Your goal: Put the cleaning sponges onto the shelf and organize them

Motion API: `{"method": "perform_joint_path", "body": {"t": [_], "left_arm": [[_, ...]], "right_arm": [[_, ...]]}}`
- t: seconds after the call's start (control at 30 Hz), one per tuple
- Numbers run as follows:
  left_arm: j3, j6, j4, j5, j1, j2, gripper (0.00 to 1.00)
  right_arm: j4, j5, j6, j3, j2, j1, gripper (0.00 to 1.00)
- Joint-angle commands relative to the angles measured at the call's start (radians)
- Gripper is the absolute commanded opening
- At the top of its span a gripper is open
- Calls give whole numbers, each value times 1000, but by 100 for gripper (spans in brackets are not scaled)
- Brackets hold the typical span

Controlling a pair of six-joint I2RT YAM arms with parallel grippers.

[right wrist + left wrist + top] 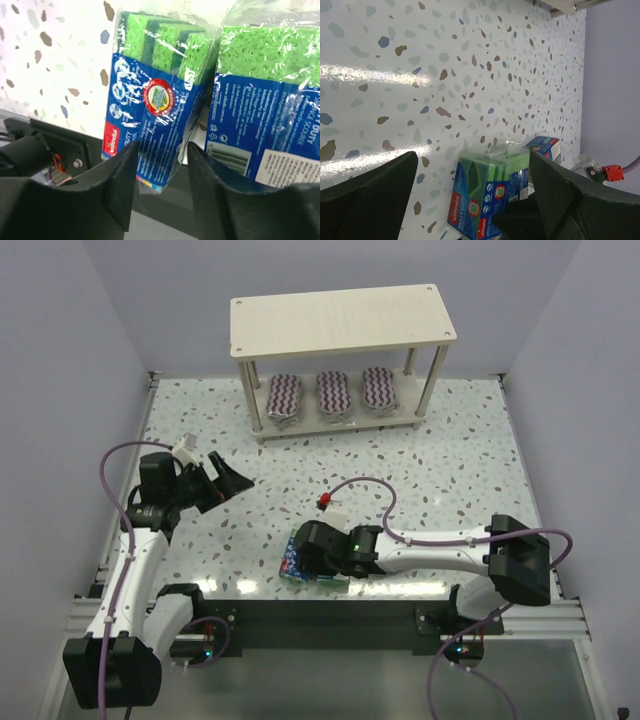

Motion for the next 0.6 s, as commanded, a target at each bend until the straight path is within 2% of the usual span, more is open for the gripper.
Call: {"method": "perform_joint_path", "body": {"t": [0.0, 0.07, 0.13, 0.27, 0.4, 0.5, 0.53, 0.57], "left_arm": [[44, 29, -14, 9, 7, 3, 98], [49, 36, -17, 8, 7, 4, 98], [52, 42, -20, 2, 7, 4, 98], [63, 49, -25, -4, 7, 4, 99], [70, 55, -25, -11, 7, 10, 99], [81, 60, -22, -18, 7, 16, 99], [83, 60, -20, -18, 7, 18, 99], [87, 60, -19, -21, 9, 19, 99]], "right_arm": [[30, 70, 40, 14, 41, -5, 44], [24, 66, 17, 35, 58, -20, 38], [5, 64, -5, 52, 78, -40, 28], [1, 41, -149, 103, 82, -94, 6], [-90, 42, -362, 233, 111, -171, 0], [-177, 78, -570, 389, 171, -195, 0], [-212, 87, -668, 499, 208, -200, 0], [-307, 99, -707, 564, 284, -205, 0]]}}
